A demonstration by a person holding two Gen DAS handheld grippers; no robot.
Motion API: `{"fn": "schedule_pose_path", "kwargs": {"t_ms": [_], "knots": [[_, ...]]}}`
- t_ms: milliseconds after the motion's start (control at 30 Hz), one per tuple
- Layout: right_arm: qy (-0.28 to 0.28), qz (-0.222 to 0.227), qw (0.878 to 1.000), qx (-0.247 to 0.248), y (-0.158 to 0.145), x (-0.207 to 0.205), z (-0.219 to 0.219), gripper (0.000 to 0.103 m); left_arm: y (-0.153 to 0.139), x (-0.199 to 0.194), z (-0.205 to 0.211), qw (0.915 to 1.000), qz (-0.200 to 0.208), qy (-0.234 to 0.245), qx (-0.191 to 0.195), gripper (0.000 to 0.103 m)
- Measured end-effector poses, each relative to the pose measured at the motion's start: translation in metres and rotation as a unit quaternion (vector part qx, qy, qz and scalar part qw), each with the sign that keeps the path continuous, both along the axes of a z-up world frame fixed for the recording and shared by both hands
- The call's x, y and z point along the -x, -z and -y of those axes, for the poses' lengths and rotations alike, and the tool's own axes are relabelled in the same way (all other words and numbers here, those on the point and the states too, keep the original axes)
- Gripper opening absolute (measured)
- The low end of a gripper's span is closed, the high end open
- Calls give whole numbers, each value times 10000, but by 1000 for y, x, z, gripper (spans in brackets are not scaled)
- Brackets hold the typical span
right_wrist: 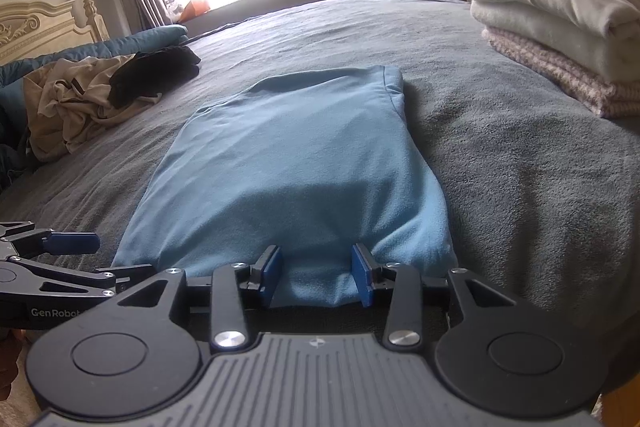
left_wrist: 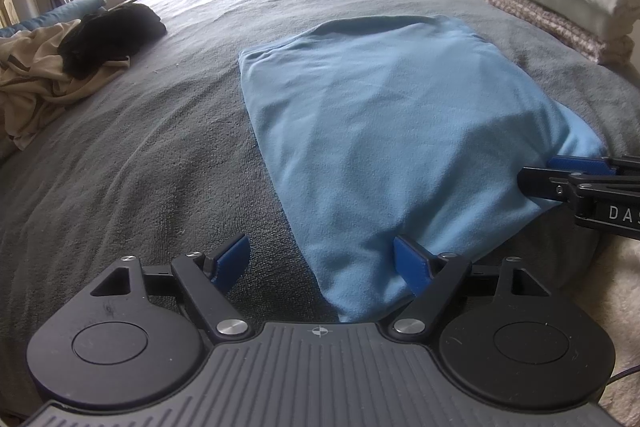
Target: Fold clothes
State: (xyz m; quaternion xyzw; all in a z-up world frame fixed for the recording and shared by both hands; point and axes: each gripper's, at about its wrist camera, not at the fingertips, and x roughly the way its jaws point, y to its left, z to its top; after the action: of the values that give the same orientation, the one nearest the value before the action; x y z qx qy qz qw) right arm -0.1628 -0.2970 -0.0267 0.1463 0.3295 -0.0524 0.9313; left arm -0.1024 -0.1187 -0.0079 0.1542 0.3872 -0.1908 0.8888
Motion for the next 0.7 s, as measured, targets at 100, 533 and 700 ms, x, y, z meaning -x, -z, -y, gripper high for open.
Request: {"fn": "schedule_pose_path", "kwargs": {"t_ms": [100, 533, 700], "knots": [[2, 22, 10000, -24, 1, 0, 0, 42, -2, 1, -3, 10000, 64, -13, 40, 81], [130, 325, 9993, -163, -2, 11, 5, 42, -29, 0, 3, 9960, 636, 143, 608, 81], [310, 461, 9983, 171, -9, 17, 14, 42, -13, -4, 20, 9963, 457, 349, 634, 80]]}}
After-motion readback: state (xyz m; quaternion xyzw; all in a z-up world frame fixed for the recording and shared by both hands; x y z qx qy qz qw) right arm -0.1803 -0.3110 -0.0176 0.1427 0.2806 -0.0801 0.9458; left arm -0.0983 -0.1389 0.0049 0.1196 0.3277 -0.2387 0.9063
